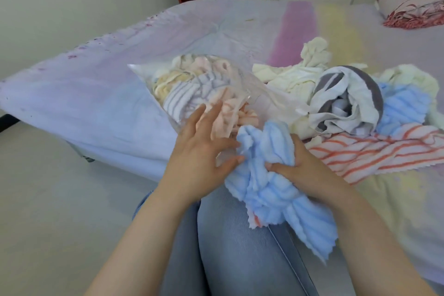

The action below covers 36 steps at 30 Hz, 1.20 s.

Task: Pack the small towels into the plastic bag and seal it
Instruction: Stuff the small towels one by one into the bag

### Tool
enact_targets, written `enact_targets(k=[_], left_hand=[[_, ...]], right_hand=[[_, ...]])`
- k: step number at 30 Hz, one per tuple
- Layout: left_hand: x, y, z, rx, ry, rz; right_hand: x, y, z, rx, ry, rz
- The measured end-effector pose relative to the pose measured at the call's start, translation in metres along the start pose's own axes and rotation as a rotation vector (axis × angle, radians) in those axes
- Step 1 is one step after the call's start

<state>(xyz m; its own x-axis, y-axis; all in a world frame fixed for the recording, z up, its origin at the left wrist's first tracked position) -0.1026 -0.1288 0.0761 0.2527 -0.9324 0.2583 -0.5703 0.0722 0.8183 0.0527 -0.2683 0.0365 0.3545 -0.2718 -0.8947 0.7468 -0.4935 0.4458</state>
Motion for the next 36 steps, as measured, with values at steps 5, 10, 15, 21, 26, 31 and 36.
enact_targets(k=[5, 10, 15, 21, 26, 31, 36], left_hand=[[-0.007, -0.017, -0.023, -0.081, 0.017, -0.109], [-0.012, 0.017, -0.063, 0.092, 0.027, -0.014], [-0.007, 0.022, -0.076, 0.043, -0.069, 0.054], [-0.008, 0.040, -0.076, 0.031, 0.076, 0.365], [-0.017, 0.057, -0.072, -0.031, 0.130, 0.417], [-0.017, 0.050, -0.067, -0.089, 0.123, 0.441], [-0.006, 0.052, -0.069, -0.067, 0.133, 0.485]], right_hand=[[-0.003, 0.000, -0.021, -0.088, -0.046, 0.250], [-0.016, -0.005, -0.028, -0.088, -0.015, 0.212], [-0.049, -0.005, -0.050, 0.214, 0.030, -0.254], [-0.100, -0.047, -0.091, -0.005, 0.129, -0.430], [-0.085, -0.073, -0.084, -0.404, 0.219, -0.340], [-0.088, -0.068, -0.087, 0.011, 0.119, -0.055], [-0.103, -0.063, -0.112, 0.595, 0.057, -0.363]])
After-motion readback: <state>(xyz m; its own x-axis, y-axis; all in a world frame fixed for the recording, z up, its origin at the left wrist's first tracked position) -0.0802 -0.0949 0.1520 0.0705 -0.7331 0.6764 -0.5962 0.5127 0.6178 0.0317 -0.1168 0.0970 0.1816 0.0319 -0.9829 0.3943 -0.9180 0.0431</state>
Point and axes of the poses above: each hand's wrist, its own z-axis away from the middle knuckle, its own y-axis out of the back of the hand, x = y × z, the point moved 4 cm from there along -z, towards the middle knuckle, and after that the axes turned 1 degree about z, right-handed, at the moved point
